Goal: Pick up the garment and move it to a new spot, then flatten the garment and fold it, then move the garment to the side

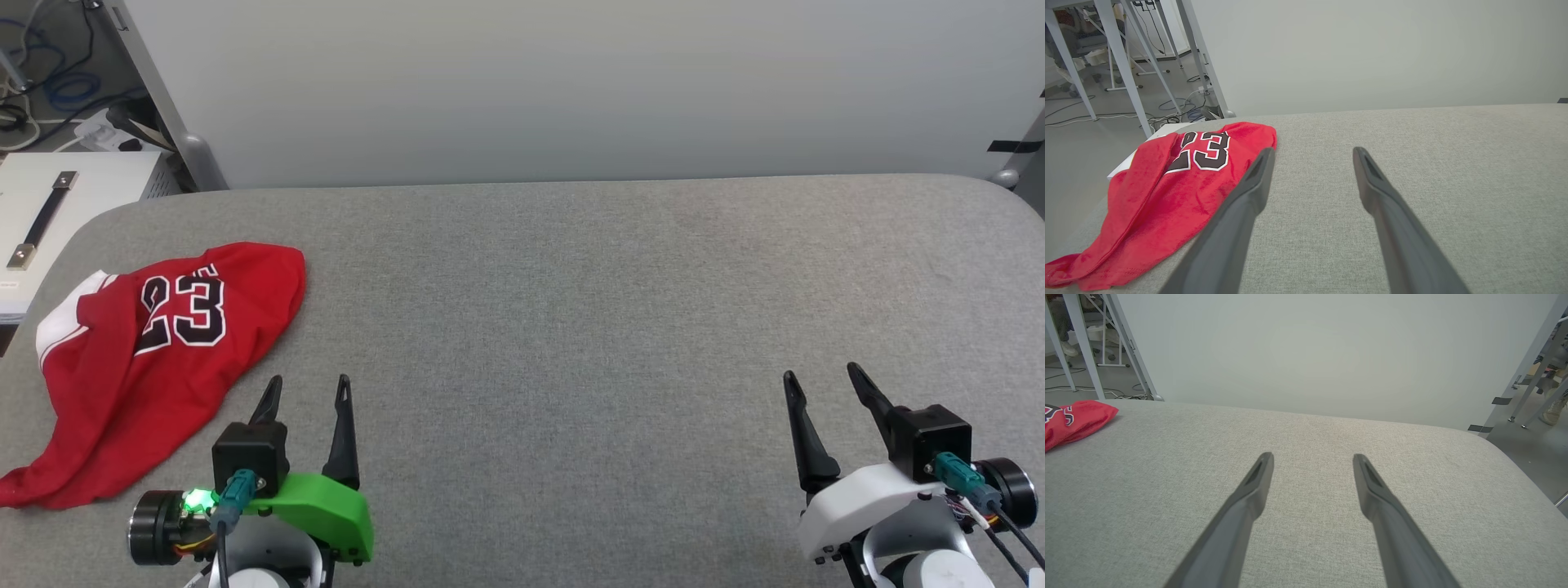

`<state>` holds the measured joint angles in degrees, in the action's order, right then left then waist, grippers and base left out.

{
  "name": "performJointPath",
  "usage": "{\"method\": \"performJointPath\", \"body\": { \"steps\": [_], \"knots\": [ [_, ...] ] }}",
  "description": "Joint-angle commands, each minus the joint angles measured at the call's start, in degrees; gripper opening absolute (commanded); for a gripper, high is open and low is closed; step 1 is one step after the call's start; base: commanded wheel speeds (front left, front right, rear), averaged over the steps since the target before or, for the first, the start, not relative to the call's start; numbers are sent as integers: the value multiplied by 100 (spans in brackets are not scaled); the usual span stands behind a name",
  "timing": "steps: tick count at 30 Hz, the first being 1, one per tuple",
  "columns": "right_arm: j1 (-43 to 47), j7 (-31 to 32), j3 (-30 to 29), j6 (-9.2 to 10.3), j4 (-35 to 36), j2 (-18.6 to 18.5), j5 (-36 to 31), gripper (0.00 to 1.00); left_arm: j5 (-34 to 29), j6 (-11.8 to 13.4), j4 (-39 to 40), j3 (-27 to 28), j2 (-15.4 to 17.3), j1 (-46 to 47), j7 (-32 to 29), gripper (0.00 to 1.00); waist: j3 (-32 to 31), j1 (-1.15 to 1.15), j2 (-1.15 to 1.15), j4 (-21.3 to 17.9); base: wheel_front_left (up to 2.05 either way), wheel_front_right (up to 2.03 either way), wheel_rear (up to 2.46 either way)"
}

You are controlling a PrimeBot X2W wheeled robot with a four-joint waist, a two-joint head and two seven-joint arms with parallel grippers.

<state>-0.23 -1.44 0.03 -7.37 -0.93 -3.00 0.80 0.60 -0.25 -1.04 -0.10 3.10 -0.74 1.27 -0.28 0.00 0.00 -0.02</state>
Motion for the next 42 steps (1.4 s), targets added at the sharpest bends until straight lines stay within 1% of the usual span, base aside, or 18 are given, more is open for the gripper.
{"method": "performJointPath", "body": {
  "steps": [1,19,32,42],
  "knots": [
    [-45,-72,-6,-2,-32,2,50,100,32,-9,-21,5,-3,-34,70,100,-4,0,0,1,0,0,0],
    [-97,-281,54,-3,62,4,278,100,91,-82,-29,9,-6,-85,283,100,-22,0,0,12,0,0,0],
    [-146,-434,43,-5,-41,5,386,100,154,-143,-34,-5,-8,-99,438,100,6,0,0,15,0,0,0],
    [-176,-551,79,-6,-180,6,444,100,197,-215,-228,-71,-10,-127,557,100,21,0,0,22,0,0,0]
  ]
}}
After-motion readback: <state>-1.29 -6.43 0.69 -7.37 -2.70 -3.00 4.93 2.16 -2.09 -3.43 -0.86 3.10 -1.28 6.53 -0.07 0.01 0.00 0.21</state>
